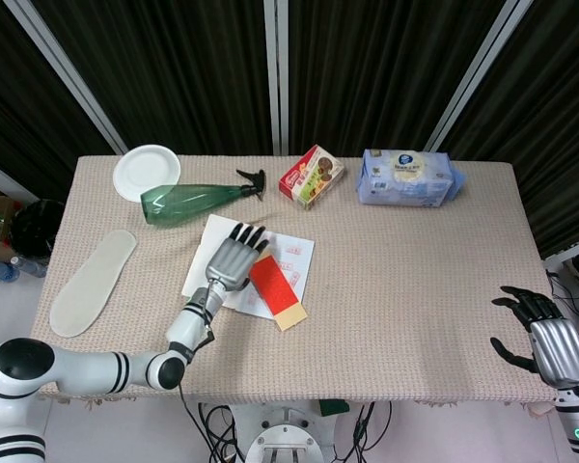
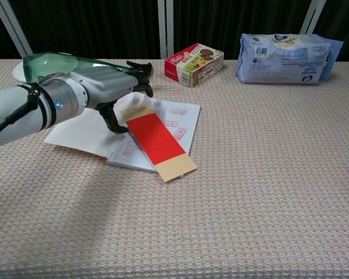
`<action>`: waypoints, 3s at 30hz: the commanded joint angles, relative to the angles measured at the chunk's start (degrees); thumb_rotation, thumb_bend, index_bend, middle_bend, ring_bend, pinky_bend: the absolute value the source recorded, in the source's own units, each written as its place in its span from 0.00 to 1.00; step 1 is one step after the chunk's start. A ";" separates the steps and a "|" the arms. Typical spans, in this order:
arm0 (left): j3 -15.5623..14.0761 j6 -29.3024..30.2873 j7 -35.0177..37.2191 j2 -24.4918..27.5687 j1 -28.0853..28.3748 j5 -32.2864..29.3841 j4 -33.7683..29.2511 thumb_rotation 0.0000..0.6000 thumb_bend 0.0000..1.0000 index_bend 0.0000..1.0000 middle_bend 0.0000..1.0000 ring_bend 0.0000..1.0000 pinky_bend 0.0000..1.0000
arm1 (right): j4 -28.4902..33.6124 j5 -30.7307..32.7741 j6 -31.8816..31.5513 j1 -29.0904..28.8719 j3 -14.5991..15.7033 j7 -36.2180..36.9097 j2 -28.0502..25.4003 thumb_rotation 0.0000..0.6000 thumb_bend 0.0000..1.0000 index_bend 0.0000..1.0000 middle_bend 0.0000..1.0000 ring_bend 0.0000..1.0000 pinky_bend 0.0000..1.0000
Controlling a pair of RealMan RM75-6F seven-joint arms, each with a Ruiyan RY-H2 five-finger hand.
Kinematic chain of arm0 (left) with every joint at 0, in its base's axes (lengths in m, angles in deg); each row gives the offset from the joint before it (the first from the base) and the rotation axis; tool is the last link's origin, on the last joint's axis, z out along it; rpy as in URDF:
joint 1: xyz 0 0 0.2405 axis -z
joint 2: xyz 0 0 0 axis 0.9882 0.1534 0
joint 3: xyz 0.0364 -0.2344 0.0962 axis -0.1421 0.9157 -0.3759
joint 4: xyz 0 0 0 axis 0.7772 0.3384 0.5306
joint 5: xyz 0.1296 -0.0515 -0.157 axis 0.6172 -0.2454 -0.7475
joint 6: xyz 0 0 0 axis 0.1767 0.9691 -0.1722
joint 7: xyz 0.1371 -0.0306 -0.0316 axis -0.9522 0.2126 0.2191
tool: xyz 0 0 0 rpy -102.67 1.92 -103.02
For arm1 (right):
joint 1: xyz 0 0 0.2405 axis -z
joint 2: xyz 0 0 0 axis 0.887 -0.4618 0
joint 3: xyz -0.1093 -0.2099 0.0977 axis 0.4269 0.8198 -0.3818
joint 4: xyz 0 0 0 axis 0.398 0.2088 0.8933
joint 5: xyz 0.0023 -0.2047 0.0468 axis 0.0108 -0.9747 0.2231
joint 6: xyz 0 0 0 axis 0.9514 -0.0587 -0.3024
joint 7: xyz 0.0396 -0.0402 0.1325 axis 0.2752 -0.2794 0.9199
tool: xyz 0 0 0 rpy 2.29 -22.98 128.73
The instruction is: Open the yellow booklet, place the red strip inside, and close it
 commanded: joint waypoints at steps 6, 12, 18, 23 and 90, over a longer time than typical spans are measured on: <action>-0.30 -1.64 -0.29 -1.23 0.91 -1.09 1.86 1.00 0.23 0.14 0.00 0.00 0.05 | 0.14 0.18 -0.14 0.16 -0.02 -0.12 -0.08 1.00 0.21 0.32 0.17 0.18 0.22; 0.48 -2.45 0.40 -2.84 1.75 -1.52 4.44 1.00 0.23 0.14 0.00 0.00 0.05 | -0.01 0.45 -0.23 0.41 0.01 0.05 -0.11 1.00 0.21 0.32 0.17 0.18 0.22; 1.58 -4.01 0.71 -4.35 3.26 -2.03 7.11 1.00 0.23 0.14 0.00 0.00 0.05 | -0.25 0.78 -0.26 0.61 -0.02 0.26 -0.05 1.00 0.21 0.32 0.17 0.18 0.22; 2.86 -5.45 0.32 -5.56 5.21 -2.89 9.15 1.00 0.23 0.14 0.00 0.00 0.05 | -0.30 1.16 -0.25 0.83 -0.07 0.36 -0.17 1.00 0.21 0.32 0.17 0.18 0.22; 1.81 4.20 -9.46 -7.57 8.91 -9.63 -6.60 1.00 0.35 0.14 0.00 0.00 0.05 | -0.40 -0.12 -0.69 0.73 0.04 0.39 0.22 1.00 0.21 0.32 0.17 0.18 0.22</action>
